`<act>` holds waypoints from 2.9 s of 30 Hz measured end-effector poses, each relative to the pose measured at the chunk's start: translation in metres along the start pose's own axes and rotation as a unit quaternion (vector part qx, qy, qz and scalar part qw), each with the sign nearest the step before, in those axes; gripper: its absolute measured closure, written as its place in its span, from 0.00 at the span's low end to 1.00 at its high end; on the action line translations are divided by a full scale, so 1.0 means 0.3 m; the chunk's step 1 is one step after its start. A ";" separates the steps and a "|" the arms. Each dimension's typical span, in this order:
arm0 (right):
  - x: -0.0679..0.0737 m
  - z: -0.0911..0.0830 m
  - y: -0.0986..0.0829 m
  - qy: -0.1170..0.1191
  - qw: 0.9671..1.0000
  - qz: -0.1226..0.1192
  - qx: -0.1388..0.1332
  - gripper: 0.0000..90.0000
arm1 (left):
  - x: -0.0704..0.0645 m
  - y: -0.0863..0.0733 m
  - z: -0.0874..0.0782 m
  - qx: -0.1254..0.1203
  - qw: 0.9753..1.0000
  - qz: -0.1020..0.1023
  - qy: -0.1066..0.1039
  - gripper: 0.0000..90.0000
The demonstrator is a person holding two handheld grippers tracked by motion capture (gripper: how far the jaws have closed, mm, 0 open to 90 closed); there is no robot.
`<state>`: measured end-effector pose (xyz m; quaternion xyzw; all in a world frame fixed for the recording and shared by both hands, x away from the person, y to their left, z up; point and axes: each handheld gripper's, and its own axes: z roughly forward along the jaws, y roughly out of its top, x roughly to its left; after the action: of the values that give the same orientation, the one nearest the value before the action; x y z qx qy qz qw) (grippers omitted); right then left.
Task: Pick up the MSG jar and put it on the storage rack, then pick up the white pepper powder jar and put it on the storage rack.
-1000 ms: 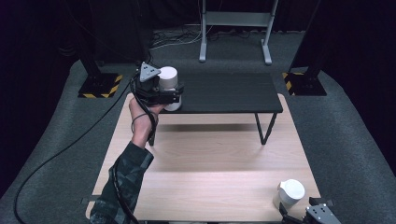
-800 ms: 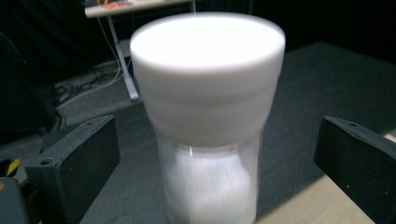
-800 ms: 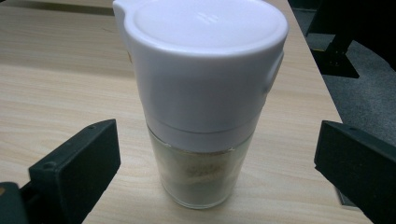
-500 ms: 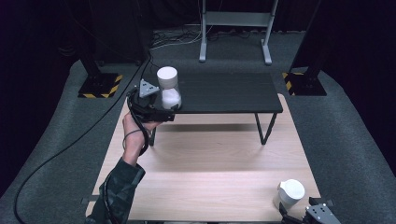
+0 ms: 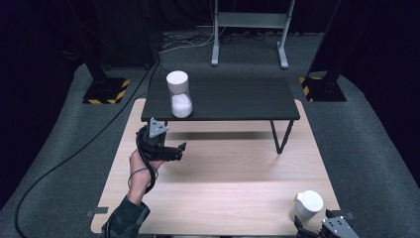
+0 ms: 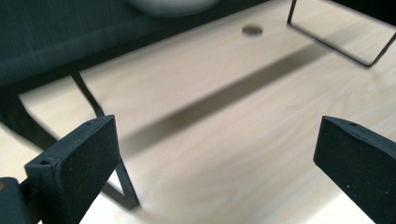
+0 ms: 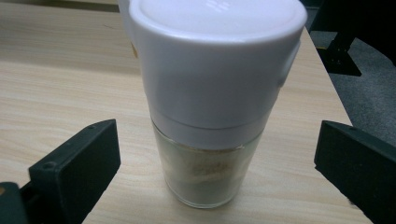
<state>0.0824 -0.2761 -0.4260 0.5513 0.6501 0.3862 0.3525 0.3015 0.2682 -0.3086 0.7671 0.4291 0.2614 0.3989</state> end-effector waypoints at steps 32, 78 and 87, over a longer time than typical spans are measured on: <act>0.000 0.000 0.010 -0.007 1.000 0.000 -0.003 0.00 | -0.010 -0.419 0.159 0.075 0.994 -0.074 -0.031 0.01; 0.019 0.048 0.016 -0.010 0.998 -0.019 -0.052 0.00 | -0.076 -0.389 0.179 0.094 0.995 -0.042 0.001 0.00; -0.007 0.076 0.009 0.015 0.998 -0.029 -0.048 0.00 | -0.078 -0.389 0.179 0.094 0.995 -0.042 0.002 0.00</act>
<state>0.1041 -0.2754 -0.4339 0.5088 0.6514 0.4154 0.3798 0.2773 0.2637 -0.4368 0.7818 0.4847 0.2045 0.3348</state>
